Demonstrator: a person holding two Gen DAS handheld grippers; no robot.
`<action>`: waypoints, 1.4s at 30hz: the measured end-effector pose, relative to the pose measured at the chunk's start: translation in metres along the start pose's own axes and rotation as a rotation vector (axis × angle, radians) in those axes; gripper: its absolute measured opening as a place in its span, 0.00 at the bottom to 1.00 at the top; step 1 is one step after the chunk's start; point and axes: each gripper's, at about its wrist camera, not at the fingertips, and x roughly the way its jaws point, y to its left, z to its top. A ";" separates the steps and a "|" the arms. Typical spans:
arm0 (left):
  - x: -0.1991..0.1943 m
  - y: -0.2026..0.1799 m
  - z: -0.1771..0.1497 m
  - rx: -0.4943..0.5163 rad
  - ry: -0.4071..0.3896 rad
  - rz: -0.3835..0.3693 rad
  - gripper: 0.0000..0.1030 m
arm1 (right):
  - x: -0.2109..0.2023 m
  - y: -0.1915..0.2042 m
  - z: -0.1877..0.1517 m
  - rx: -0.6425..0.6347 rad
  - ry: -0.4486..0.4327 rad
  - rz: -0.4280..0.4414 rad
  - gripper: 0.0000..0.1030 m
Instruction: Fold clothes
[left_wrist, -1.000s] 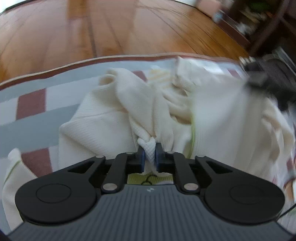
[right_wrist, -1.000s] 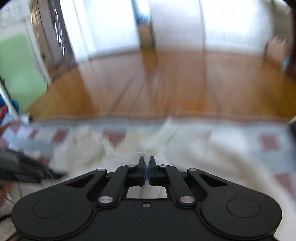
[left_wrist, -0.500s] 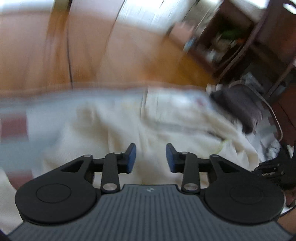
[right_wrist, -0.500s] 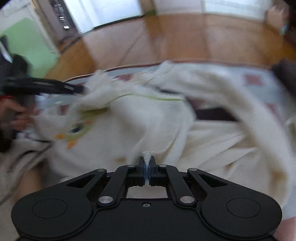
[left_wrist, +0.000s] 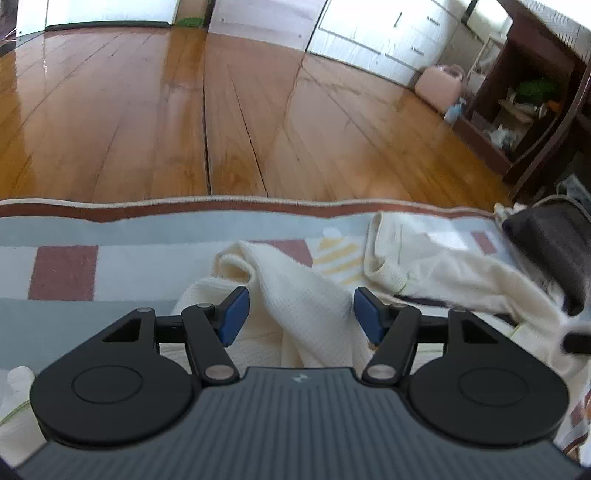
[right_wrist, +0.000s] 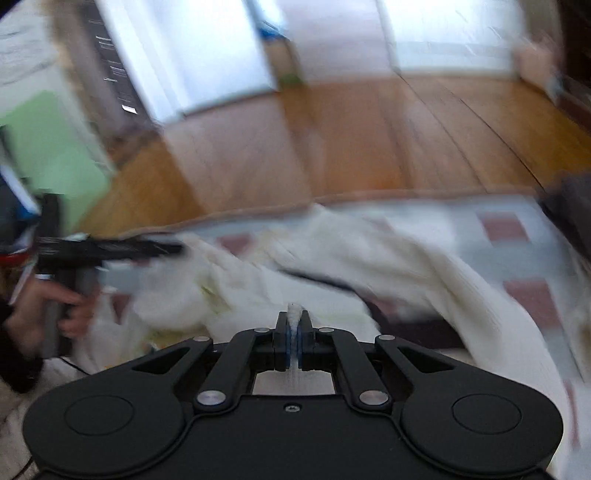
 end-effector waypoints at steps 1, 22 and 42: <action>0.001 -0.001 -0.002 0.010 0.001 -0.002 0.48 | 0.005 0.008 -0.001 -0.028 0.002 0.028 0.05; -0.049 -0.048 -0.042 0.185 0.184 -0.237 0.42 | 0.013 0.024 0.010 -0.004 0.268 0.245 0.36; -0.038 0.015 -0.014 -0.166 -0.003 -0.044 0.51 | 0.101 0.023 0.006 0.018 0.328 -0.196 0.14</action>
